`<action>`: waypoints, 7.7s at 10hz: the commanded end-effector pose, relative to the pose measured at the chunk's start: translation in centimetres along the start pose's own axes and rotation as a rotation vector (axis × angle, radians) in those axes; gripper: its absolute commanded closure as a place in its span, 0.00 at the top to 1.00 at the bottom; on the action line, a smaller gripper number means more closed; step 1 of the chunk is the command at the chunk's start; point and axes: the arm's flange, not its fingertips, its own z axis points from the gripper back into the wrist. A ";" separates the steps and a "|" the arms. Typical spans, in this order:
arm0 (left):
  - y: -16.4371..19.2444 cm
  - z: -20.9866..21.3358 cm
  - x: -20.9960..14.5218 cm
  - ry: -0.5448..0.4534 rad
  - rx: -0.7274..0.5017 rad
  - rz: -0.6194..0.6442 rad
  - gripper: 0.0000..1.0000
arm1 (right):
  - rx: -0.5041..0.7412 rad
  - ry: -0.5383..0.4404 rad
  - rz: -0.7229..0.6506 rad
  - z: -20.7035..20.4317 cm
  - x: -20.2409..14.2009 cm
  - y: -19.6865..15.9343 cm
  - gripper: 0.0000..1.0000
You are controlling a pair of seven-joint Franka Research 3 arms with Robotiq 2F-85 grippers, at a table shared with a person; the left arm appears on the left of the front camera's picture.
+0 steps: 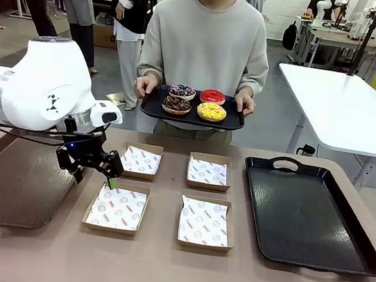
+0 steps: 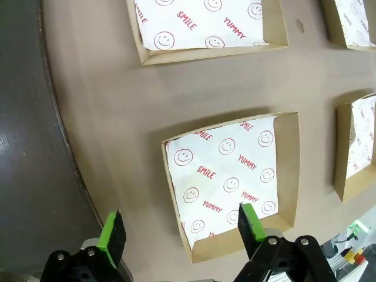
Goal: Individually package the donuts and arrange them on the tray.
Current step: Pick up one Paper togo box, then place the picked Paper togo box on the Handle tray while simultaneously picking up another Paper togo box from the table with the other hand.
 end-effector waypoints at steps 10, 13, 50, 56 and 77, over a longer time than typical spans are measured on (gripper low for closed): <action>-3.2 -1.4 -1.7 0.010 0.182 0.188 1.00 | 0.015 -0.010 0.007 0.1 0.1 0.0 1.00; -3.4 -2.9 -1.0 -0.007 0.180 0.205 1.00 | 0.015 -0.010 0.007 0.1 0.1 0.0 1.00; -4.2 12.0 10.7 -0.049 0.112 0.128 0.00 | 0.015 -0.010 0.007 0.1 0.1 0.0 1.00; -4.2 12.0 10.7 -0.049 0.112 0.128 0.00 | 0.015 -0.010 0.007 0.1 0.1 0.0 1.00; 4.1 18.0 5.0 -0.050 0.000 0.097 0.01 | -0.524 0.339 -0.013 -11.1 5.8 15.1 1.00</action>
